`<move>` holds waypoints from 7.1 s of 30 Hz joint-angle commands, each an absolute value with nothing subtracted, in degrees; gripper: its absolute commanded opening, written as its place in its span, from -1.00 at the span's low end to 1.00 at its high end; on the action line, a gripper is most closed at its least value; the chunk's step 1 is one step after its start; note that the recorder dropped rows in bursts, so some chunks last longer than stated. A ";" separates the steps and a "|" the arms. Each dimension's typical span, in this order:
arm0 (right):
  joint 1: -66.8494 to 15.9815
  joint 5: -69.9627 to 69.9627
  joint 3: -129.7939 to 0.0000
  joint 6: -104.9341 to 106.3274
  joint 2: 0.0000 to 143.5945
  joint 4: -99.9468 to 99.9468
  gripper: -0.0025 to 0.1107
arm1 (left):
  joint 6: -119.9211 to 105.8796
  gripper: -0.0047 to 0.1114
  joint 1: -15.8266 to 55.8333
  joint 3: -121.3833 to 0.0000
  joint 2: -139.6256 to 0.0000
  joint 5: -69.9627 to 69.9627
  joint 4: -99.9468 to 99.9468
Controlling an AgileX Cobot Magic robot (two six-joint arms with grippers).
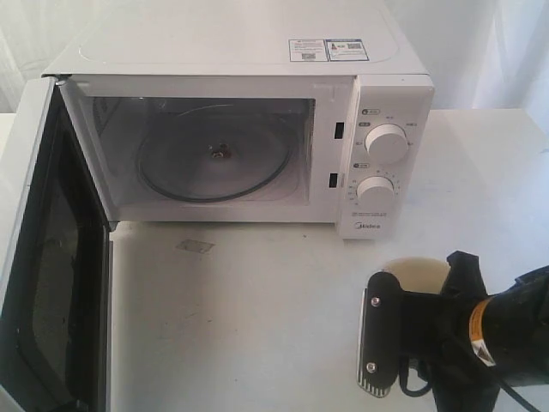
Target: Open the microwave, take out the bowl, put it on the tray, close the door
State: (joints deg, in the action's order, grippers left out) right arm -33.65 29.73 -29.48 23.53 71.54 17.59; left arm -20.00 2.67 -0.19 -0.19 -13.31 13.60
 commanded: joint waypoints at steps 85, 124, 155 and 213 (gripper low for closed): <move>-33.70 15.12 -26.24 25.61 73.43 14.93 -0.34 | -19.60 -0.92 2.65 0.00 0.00 -13.35 14.13; -33.70 34.54 -44.45 -12.19 34.01 7.33 -0.96 | -19.60 -0.92 2.65 0.00 0.00 -13.35 14.13; -33.70 30.72 -33.51 -16.92 21.85 4.39 -0.96 | -19.60 -0.92 2.65 0.00 0.00 -13.35 14.13; -5.45 -4.67 -0.87 -14.60 0.00 0.00 -0.96 | -20.66 -0.92 2.65 0.00 0.00 -13.35 11.50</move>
State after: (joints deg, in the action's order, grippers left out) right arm -9.02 -0.98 -3.89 -15.37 0.58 0.00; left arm -20.50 2.67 -0.19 -0.19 -13.31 11.09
